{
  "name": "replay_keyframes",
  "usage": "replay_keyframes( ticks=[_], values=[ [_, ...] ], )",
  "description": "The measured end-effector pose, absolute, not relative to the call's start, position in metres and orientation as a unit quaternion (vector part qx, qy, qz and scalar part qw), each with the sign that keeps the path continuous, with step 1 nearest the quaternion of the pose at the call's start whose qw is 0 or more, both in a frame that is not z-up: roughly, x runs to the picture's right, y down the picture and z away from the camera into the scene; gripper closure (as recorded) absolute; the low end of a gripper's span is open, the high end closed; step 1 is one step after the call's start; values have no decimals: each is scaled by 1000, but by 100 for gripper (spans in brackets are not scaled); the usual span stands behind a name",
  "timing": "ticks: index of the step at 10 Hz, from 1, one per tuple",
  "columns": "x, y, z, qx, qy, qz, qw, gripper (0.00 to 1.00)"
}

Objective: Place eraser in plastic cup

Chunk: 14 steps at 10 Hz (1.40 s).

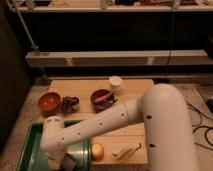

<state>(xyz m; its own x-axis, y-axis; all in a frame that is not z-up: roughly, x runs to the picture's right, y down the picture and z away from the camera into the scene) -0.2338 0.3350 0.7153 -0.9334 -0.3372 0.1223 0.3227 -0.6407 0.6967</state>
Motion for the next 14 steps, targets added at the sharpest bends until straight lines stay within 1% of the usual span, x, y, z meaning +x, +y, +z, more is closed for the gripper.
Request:
replay_keyframes(
  ticks=[1, 2, 3, 4, 6, 9, 11, 13, 14],
  values=[
    [-233, 336, 720, 4, -386, -904, 185, 74],
    [-233, 336, 723, 1, -387, -903, 186, 78],
    [-230, 334, 725, -2, -387, -903, 187, 80],
    [-225, 324, 729, -1, -382, -904, 192, 80],
    [-216, 290, 730, 13, -368, -907, 204, 80],
    [-207, 223, 707, 53, -355, -909, 212, 80],
    [-198, 172, 679, 94, -346, -912, 201, 80],
    [-187, 137, 659, 119, -330, -916, 195, 80],
    [-186, 130, 655, 125, -327, -917, 193, 80]
  ],
)
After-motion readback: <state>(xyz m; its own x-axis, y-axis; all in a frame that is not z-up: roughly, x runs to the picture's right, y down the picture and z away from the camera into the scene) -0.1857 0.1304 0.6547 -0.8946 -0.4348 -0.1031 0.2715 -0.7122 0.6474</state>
